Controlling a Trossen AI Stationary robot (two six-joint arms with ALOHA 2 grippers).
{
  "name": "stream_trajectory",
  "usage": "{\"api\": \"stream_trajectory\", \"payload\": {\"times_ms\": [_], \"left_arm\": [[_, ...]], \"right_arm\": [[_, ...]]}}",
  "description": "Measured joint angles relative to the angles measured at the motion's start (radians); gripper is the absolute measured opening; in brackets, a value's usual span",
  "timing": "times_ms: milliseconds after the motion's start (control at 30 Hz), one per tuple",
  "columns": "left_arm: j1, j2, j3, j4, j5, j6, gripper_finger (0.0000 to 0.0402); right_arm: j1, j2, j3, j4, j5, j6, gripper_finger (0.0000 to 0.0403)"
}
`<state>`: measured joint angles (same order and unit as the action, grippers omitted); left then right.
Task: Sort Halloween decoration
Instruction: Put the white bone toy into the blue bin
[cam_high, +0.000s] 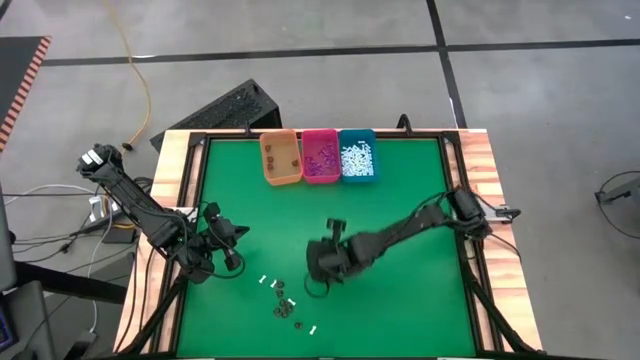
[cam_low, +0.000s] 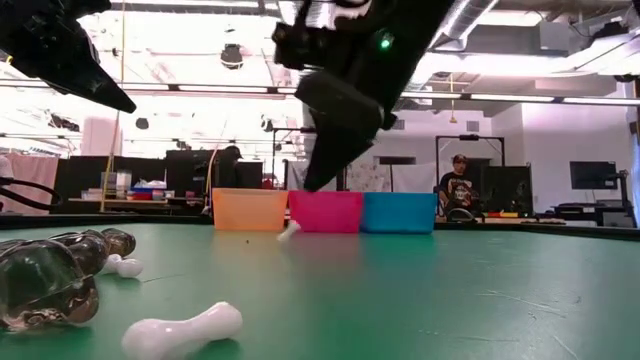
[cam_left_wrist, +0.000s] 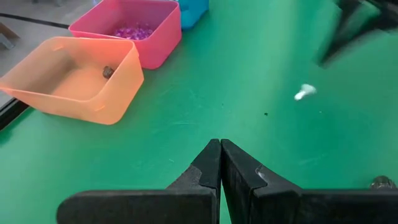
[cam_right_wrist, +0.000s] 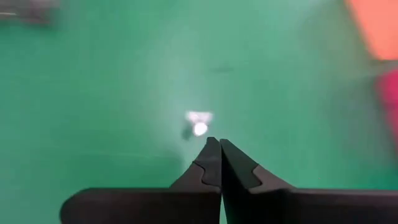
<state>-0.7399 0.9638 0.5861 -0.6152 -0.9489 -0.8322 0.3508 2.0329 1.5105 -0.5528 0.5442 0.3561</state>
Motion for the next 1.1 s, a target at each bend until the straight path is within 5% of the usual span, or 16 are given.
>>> {"api": "stream_trajectory", "payload": {"times_ms": [267,467,600,867,1100], "left_arm": [[0.000,0.000,0.000,-0.001,0.001,0.001,0.0000],[0.000,0.000,0.000,-0.003,-0.003,0.015,0.0000],[0.000,0.000,0.000,-0.002,-0.006,0.027,0.0000],[0.000,0.000,0.000,-0.004,-0.030,0.039,0.0000],[0.000,0.000,0.000,-0.005,-0.024,0.030,0.0000]], "right_arm": [[-0.200,-0.201,-0.180,0.044,-0.120,-0.115,0.0021],[-0.245,-0.316,-0.451,0.608,-0.371,-0.234,0.0047],[-0.259,-0.284,-0.560,0.958,-0.434,-0.224,0.0073],[-0.244,-0.067,-0.468,1.104,-0.490,-0.349,0.0152],[-0.301,0.018,-0.322,0.918,-0.586,-0.381,0.0224]]}}
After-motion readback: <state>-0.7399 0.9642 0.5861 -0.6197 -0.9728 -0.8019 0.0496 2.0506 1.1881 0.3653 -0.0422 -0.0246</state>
